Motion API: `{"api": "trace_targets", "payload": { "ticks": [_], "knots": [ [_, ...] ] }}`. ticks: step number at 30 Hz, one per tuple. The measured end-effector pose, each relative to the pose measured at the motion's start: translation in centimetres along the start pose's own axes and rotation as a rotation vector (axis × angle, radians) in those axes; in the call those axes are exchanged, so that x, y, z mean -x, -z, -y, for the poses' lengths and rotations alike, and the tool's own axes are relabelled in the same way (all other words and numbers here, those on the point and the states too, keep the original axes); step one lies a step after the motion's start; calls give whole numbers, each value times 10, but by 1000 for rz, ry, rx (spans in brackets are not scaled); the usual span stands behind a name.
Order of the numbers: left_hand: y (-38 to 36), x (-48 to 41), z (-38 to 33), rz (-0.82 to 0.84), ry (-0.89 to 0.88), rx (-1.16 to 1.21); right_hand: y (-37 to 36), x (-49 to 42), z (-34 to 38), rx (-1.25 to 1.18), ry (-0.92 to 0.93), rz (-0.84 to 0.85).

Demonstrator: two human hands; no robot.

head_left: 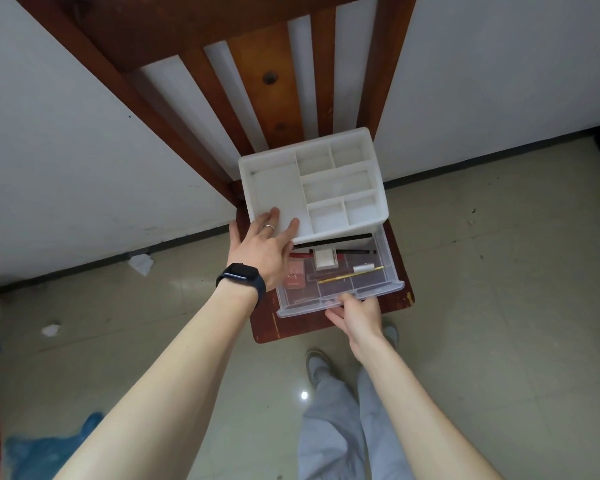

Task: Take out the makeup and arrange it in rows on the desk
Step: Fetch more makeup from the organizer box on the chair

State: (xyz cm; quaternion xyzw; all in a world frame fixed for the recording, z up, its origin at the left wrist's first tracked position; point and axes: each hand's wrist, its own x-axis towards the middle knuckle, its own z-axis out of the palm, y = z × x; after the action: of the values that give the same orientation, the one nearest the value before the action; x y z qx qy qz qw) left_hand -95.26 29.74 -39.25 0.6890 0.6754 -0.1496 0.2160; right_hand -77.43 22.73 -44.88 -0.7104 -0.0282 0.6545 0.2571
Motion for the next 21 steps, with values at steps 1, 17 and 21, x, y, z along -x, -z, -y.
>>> {"api": "trace_targets", "payload": {
  "ticks": [1,17,21],
  "knots": [
    [0,0,0,4,0,-2,-1,0,0,-7,-1,1],
    [-2,13,-5,-184,-71,-9,39,21,3,186,54,107],
    [-18,45,-16,-400,-168,112,63,33,4,582,239,54]
  ]
}}
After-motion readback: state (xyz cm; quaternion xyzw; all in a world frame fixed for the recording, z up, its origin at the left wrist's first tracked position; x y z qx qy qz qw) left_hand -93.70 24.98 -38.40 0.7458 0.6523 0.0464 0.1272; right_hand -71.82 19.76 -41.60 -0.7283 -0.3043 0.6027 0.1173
